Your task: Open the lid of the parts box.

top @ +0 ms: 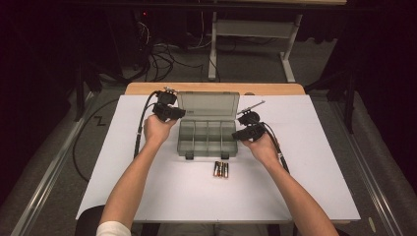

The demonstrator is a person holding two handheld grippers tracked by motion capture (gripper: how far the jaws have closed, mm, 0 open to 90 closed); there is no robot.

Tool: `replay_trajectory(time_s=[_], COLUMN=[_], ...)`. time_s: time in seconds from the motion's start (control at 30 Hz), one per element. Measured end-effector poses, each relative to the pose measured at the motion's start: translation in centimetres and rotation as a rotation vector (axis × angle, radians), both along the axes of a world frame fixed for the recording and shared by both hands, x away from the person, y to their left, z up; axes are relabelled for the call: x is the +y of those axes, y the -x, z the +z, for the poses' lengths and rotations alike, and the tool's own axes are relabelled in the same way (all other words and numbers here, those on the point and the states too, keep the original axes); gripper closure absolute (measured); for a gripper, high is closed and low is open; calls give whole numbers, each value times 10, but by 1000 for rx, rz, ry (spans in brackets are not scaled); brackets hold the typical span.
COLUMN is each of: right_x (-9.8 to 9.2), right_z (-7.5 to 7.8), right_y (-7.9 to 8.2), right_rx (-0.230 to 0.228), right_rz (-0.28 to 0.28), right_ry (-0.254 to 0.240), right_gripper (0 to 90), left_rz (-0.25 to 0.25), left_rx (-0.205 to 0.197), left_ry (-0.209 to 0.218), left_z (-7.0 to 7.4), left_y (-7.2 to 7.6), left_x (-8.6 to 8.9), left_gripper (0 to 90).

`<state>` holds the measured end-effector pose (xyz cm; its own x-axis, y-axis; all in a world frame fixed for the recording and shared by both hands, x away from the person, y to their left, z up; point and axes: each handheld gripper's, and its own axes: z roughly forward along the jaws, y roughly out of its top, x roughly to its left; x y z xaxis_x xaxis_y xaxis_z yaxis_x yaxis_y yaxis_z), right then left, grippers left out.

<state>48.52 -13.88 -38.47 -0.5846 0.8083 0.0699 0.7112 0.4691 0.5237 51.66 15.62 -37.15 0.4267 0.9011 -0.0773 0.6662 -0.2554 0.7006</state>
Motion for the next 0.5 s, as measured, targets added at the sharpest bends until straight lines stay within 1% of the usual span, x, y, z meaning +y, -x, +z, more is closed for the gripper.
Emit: replay_trajectory(time_s=[0.27,0.3,0.4,0.47,0.5], right_x=[1,2,2,2,2], right_z=[0,0,0,1,1], right_y=[1,1,1,1,1], right_rx=[-12,-15,-15,-14,-10], right_rz=[11,15,15,19,19], right_ry=[19,23,28,32,30], right_gripper=[750,749,749,748,749], left_rz=[0,5,9,14,17], left_rx=[5,16,22,26,33], left_ry=[-11,-11,-15,-10,0], left_z=[-5,-7,-9,-11,-13], left_y=[-5,-7,-8,-10,-11], left_x=[0,-1,-2,-2,-1], left_gripper=[719,720,723,726,727])
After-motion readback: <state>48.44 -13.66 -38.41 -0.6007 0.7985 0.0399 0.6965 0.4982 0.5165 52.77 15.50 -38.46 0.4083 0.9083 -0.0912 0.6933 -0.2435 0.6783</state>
